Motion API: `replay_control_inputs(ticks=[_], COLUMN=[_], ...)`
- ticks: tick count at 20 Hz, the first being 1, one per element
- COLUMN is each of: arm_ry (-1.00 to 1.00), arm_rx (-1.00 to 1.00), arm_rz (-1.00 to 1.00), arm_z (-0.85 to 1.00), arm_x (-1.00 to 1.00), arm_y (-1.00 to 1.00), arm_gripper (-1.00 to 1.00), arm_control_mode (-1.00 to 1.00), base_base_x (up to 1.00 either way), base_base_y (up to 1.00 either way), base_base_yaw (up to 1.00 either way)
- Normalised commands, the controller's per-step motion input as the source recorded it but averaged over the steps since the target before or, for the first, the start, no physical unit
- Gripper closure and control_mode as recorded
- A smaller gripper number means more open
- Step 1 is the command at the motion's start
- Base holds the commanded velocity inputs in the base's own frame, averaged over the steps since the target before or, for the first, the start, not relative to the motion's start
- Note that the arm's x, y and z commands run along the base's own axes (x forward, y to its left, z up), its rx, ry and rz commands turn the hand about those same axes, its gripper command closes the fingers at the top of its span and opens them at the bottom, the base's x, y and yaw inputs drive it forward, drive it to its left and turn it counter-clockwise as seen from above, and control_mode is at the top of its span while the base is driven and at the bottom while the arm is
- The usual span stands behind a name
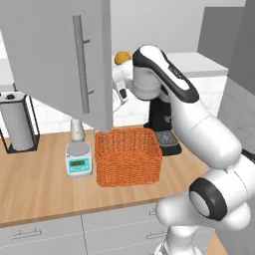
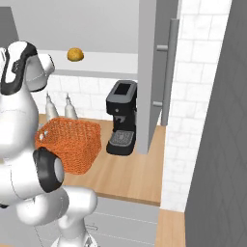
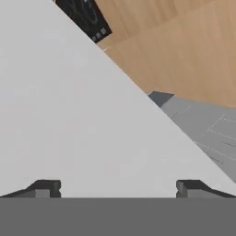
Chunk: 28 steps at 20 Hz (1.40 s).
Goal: Open the cabinet, pick up the bread from the cabinet and place it in the basket. Then move the basket to the dining counter.
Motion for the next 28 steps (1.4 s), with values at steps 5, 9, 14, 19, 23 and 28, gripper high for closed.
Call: replay_control_inputs(ticks=[5, 9, 14, 19, 23, 28], arm_ry=[-0.08, -0.16, -0.21, -0.11, -0.03, -0.19], arm_rx=[-0.27, -0.13, 0.00, 0.00, 0.00, 0.00], arm_rz=[0.00, -0.28, -0.36, -0.31, -0.04, 0.01], arm_z=[0.00, -0.04, 0.00, 0.00, 0.00, -0.10], arm_x=[-0.14, -0.05, -0.12, 0.00, 0.00, 0.02], arm_y=[1.00, 0.99, 0.77, 0.30, -0.73, -0.97], arm_gripper=[-1.00, -1.00, -1.00, -1.00, -1.00, -1.00], arm_control_mode=[-1.00, -1.00, -1.00, -1.00, -1.00, -1.00], base_base_x=[0.00, 0.00, 0.00, 0.00, 0.00, 0.00], base_base_y=[0.00, 0.00, 0.00, 0.00, 0.00, 0.00], base_base_yaw=[0.00, 0.00, 0.00, 0.00, 0.00, 0.00])
